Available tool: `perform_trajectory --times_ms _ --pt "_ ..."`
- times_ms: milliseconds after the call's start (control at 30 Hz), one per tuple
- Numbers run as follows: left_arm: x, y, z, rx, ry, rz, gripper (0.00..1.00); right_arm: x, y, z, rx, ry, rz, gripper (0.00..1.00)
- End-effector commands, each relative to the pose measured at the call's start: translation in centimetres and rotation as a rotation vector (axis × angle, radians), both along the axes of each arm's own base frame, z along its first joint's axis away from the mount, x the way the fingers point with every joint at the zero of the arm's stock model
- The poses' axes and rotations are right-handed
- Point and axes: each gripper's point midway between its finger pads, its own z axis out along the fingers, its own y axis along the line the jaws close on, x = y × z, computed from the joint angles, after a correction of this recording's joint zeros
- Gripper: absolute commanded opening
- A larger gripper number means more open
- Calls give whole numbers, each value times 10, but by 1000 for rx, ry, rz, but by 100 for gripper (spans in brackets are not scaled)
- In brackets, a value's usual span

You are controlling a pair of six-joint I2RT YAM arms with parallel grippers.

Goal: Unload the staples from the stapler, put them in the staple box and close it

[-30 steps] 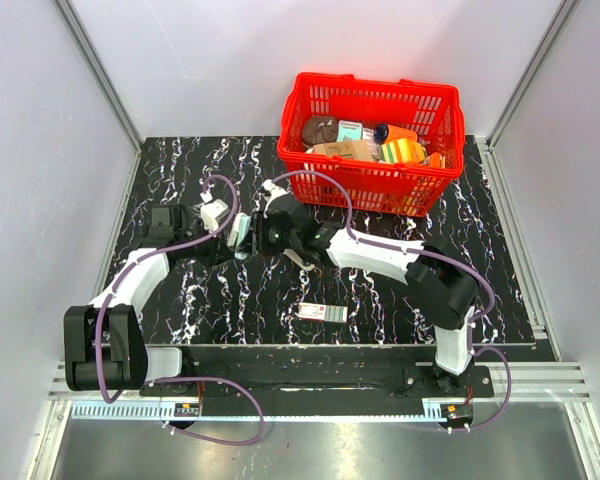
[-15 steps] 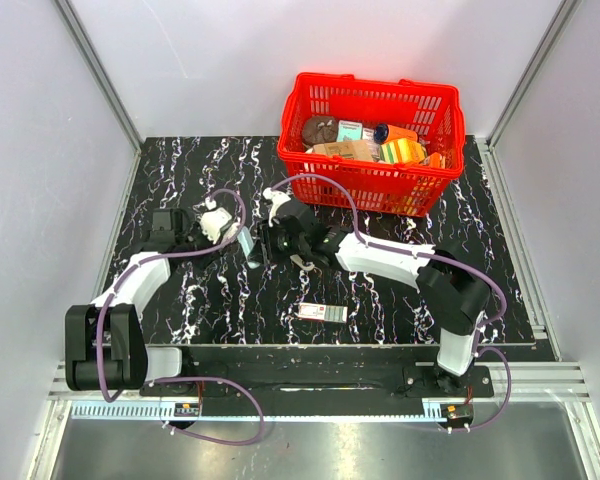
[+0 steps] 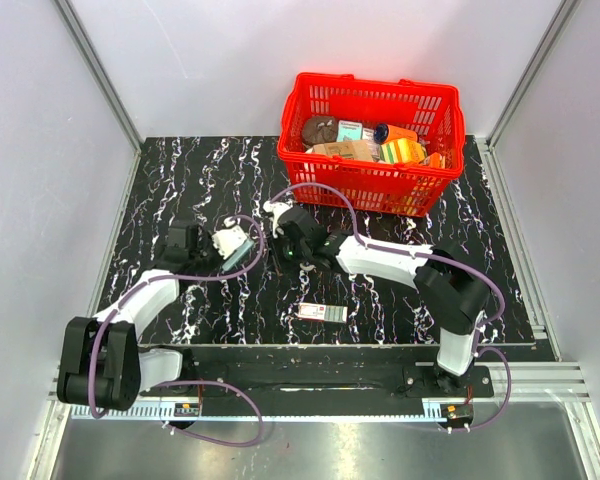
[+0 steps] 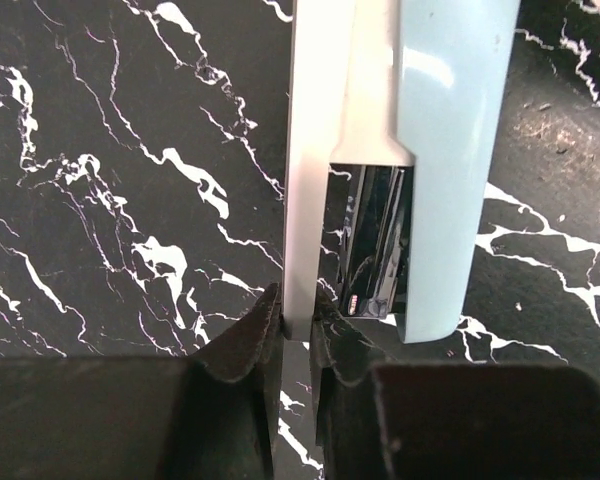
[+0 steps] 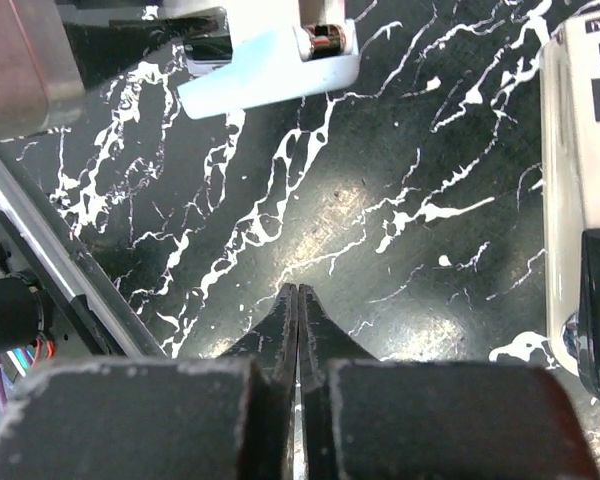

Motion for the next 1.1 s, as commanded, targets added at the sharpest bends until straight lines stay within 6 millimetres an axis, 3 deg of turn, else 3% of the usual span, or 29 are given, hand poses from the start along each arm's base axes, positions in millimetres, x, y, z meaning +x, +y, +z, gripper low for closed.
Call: perform_trajectory --times_ms 0,33,67,100,200,300,467,667,900,1067 --pt "17 -6 34 -55 -113 34 0 8 23 37 110 -27 21 0" --pt "18 -9 38 -86 -109 45 0 6 27 43 135 -22 37 0" --pt "19 -13 45 -122 -107 59 0 5 30 47 159 -23 46 8" --pt "20 -16 51 -164 -101 77 0 6 35 60 214 -40 59 17" --pt "23 -32 80 -351 -63 112 0 5 39 85 342 -48 73 56" --pt "19 -52 103 -511 4 111 0 8 37 106 430 -79 61 74" --pt "9 -75 129 -680 76 90 0 14 35 134 525 -159 39 81" --pt "-2 -81 129 -727 124 89 0 18 36 158 627 -219 22 86" --pt "-12 -85 130 -737 148 69 0 37 48 146 592 -224 -17 82" --pt "-14 -85 132 -734 149 63 0 40 54 138 570 -200 -15 65"
